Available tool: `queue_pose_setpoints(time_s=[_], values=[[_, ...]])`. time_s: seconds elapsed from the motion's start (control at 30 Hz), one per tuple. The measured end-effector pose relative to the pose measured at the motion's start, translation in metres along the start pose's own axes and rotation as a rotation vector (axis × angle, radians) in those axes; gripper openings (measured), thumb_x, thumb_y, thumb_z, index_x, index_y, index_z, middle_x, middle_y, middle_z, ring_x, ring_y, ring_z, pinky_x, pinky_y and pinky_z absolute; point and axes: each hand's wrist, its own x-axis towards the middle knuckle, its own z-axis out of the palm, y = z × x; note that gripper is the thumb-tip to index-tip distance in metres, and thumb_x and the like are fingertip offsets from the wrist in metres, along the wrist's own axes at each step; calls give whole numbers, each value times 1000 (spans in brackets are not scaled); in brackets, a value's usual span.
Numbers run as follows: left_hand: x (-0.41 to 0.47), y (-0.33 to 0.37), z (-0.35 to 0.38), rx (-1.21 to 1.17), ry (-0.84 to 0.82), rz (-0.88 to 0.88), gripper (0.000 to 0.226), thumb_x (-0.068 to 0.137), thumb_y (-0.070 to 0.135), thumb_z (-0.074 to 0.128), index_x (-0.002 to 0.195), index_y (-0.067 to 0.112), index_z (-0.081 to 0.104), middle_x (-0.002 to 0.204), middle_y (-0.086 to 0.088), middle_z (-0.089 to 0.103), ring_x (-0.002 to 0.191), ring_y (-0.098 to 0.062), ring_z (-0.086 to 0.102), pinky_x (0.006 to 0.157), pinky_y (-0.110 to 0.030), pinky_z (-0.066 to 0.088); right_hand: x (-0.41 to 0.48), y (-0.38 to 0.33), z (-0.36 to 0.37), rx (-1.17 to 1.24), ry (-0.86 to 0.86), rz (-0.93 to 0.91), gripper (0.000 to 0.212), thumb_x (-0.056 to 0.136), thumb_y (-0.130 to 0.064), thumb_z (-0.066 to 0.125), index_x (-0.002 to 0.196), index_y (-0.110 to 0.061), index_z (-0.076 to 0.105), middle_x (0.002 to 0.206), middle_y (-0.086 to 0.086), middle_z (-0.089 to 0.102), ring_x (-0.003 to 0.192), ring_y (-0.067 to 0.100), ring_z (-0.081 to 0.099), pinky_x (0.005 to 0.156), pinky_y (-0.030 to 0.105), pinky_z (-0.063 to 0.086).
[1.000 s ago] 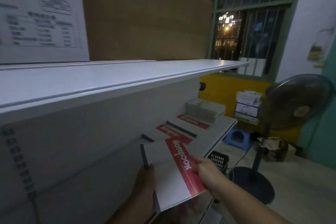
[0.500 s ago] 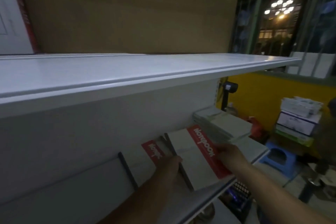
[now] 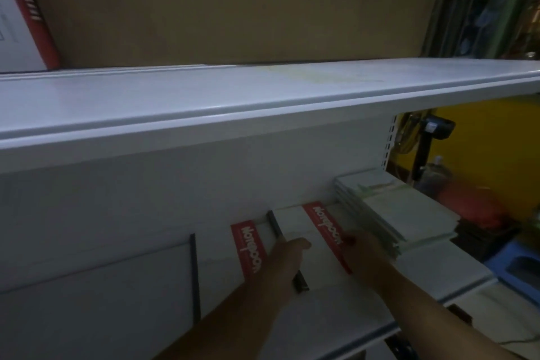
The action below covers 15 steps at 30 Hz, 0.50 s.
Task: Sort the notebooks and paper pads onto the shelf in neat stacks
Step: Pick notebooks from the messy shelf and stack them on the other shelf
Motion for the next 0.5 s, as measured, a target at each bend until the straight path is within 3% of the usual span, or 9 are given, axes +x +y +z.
queue_pose_setpoints(time_s=[0.1, 0.17, 0.3, 0.4, 0.43, 0.5], values=[[3, -3, 4, -1, 24, 23, 78, 63, 30, 70, 136, 11, 46, 128, -12, 54, 110, -28, 55, 91, -33, 47, 5, 4, 10, -95, 35, -8, 25, 88, -13, 54, 108, -14, 69, 89, 4, 69, 78, 21, 65, 64, 24, 48], [7, -4, 6, -19, 41, 37, 93, 52, 33, 66, 140, 14, 42, 136, -13, 50, 117, -30, 52, 96, -36, 45, 3, 11, 19, -256, 95, -86, 31, 89, -15, 51, 117, -12, 64, 109, 6, 67, 96, 23, 62, 75, 24, 46], [5, -4, 6, -25, 38, 58, 83, 55, 27, 67, 134, 10, 47, 126, -13, 55, 106, -27, 56, 76, -26, 43, 2, 18, 27, -396, 154, -187, 40, 90, -18, 46, 129, -15, 55, 127, 3, 57, 109, 24, 53, 87, 27, 44], [-8, 2, 4, 81, -21, 49, 94, 51, 33, 69, 139, 9, 43, 131, -11, 52, 107, -23, 54, 84, -26, 45, 4, 21, 27, -409, 146, -183, 40, 89, -17, 46, 128, -16, 56, 127, 3, 58, 109, 24, 54, 90, 29, 45], [-19, 6, 2, 144, -39, 48, 88, 63, 33, 69, 142, 9, 38, 137, -10, 48, 112, -22, 51, 89, -26, 43, 4, 23, 26, -400, 139, -183, 39, 89, -17, 47, 127, -17, 57, 127, 3, 58, 110, 25, 55, 91, 30, 45], [-40, 16, -12, 284, -22, 77, 50, 89, 23, 57, 136, 11, 44, 136, -9, 48, 113, -20, 50, 93, -24, 41, 7, 26, 23, -376, 122, -183, 37, 89, -18, 48, 125, -17, 59, 126, 4, 59, 109, 26, 56, 92, 32, 47]])
